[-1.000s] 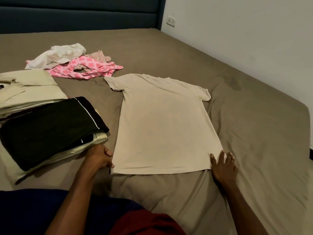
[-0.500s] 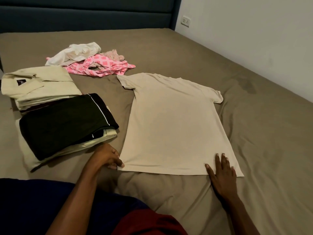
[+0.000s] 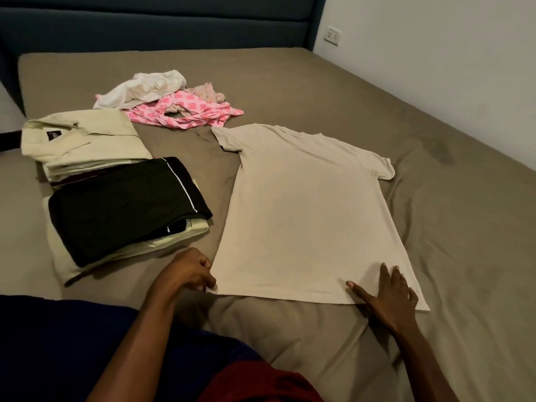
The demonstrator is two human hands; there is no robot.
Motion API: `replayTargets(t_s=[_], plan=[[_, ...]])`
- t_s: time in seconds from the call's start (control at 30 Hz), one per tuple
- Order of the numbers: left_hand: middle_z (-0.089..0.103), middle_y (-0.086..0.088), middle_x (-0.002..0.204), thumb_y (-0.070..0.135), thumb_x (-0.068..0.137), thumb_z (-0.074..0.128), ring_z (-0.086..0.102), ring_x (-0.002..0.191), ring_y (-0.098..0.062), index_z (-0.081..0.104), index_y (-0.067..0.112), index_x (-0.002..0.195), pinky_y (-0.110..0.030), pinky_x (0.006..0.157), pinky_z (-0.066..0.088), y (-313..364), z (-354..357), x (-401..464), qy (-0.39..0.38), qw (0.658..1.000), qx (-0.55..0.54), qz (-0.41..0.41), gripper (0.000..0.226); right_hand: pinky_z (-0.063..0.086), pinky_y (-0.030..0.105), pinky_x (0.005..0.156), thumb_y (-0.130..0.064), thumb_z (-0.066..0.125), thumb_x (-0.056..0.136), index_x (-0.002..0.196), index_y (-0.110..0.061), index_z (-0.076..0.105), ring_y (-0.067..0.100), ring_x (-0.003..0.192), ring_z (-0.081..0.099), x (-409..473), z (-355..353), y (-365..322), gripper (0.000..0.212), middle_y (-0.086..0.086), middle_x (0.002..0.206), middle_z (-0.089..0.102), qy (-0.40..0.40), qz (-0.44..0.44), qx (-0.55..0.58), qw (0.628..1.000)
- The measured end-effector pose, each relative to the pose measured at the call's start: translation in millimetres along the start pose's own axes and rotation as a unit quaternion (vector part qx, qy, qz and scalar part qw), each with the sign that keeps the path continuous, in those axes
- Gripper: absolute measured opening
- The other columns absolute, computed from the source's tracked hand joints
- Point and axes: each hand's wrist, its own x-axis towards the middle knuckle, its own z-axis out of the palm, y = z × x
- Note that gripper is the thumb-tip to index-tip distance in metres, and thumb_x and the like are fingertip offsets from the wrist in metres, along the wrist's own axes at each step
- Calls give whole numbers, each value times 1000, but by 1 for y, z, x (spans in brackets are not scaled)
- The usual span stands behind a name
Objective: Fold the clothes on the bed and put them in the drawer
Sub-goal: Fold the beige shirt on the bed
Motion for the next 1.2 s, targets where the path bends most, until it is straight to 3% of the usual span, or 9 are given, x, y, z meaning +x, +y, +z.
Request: replayTargets(t_s=[0.1, 0.2, 0.4, 0.5, 0.63, 0.77, 0.87, 0.97, 1.2], plan=[[74, -12, 67, 29, 66, 97, 72, 59, -19, 66, 11, 72, -33, 66, 60, 4, 3, -2, 13, 1000, -22, -1, 36, 20, 53, 122, -86, 44, 85, 161, -10, 25, 35, 154, 24, 14, 7, -54, 109, 19, 168, 21, 65, -56, 18, 996], [63, -4, 51, 61, 64, 89, 63, 50, -16, 63, 18, 59, -30, 59, 52, 7, 8, 2, 112, 993, -45, 16, 50, 24, 52, 121, -60, 64, 93, 159, -7, 32, 38, 152, 27, 37, 26, -119, 90, 21, 166, 26, 65, -161, 51, 983], [72, 7, 68, 44, 74, 89, 70, 61, -11, 72, 24, 76, -33, 64, 62, 21, 15, 18, 223, 962, -148, 59, 27, 33, 51, 116, -39, 64, 97, 152, -6, 45, 43, 147, 34, 117, 55, -269, 67, 25, 162, 32, 38, -339, 32, 940], [72, 11, 70, 46, 73, 87, 68, 66, -6, 74, 25, 76, -35, 70, 61, 13, 19, 33, 252, 954, -149, 70, 25, 33, 50, 116, -33, 56, 99, 154, 1, 38, 45, 145, 34, 159, 64, -342, 67, 28, 161, 31, 29, -388, 18, 921], [64, 4, 65, 63, 79, 75, 61, 62, -12, 65, 15, 69, -35, 62, 52, 14, 21, 45, 291, 948, -98, 79, 50, 39, 52, 111, -11, 49, 96, 155, 1, 29, 43, 141, 35, 204, 71, -412, 64, 24, 162, 29, 56, -364, 17, 930], [65, 14, 76, 63, 71, 81, 61, 72, -5, 69, 24, 77, -28, 67, 52, 11, 17, 50, 275, 955, -82, 79, 42, 49, 55, 93, 5, 45, 86, 135, 13, 46, 49, 107, 53, 251, 94, -458, 49, 32, 125, 53, 123, -388, -31, 913], [66, 16, 76, 60, 65, 87, 61, 72, -1, 70, 26, 78, -28, 67, 54, 6, 16, 48, 254, 956, -107, 97, 41, 42, 49, 99, 1, 39, 97, 140, 19, 38, 48, 115, 51, 274, 98, -480, 47, 35, 129, 50, 114, -357, -39, 927], [70, 14, 84, 59, 64, 89, 63, 77, -2, 73, 26, 86, -27, 69, 54, 5, 16, 47, 235, 962, -91, 104, 43, 45, 50, 94, 1, 39, 99, 125, 14, 55, 48, 110, 55, 287, 99, -488, 33, 34, 124, 51, 114, -361, -65, 923], [63, 11, 89, 50, 92, 65, 60, 83, -11, 59, 27, 107, -26, 71, 42, 18, 39, 38, 272, 958, -19, 92, 28, 50, 46, 88, -22, 50, 103, 115, 0, 59, 46, 109, 63, 306, 89, -494, 26, 23, 121, 61, 104, -278, 4, 955]])
